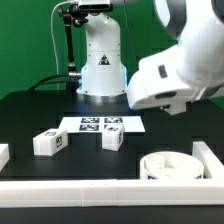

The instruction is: Assemble stool

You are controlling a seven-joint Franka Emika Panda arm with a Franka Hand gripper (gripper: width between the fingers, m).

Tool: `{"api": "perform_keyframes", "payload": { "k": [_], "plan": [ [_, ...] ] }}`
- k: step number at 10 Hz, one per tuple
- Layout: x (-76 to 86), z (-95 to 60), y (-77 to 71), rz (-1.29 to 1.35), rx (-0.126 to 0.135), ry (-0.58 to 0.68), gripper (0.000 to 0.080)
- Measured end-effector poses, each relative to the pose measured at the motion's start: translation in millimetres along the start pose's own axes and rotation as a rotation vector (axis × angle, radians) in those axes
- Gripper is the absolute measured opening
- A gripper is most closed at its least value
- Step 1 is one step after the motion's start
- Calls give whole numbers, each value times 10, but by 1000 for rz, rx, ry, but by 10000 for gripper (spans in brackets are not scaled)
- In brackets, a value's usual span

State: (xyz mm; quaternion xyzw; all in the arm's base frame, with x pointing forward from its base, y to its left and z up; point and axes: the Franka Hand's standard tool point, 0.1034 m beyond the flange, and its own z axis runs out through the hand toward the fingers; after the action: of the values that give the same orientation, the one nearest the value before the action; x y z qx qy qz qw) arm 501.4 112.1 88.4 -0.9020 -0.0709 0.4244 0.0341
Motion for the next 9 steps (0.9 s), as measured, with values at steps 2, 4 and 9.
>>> {"api": "perform_keyframes", "payload": {
  "k": [2,4,9],
  "plan": [
    [38,9,-8,0,-1,26,328],
    [151,-89,-16,2,-7,180,328],
    [87,-503,-45,-1,-35,542,328]
  ]
}}
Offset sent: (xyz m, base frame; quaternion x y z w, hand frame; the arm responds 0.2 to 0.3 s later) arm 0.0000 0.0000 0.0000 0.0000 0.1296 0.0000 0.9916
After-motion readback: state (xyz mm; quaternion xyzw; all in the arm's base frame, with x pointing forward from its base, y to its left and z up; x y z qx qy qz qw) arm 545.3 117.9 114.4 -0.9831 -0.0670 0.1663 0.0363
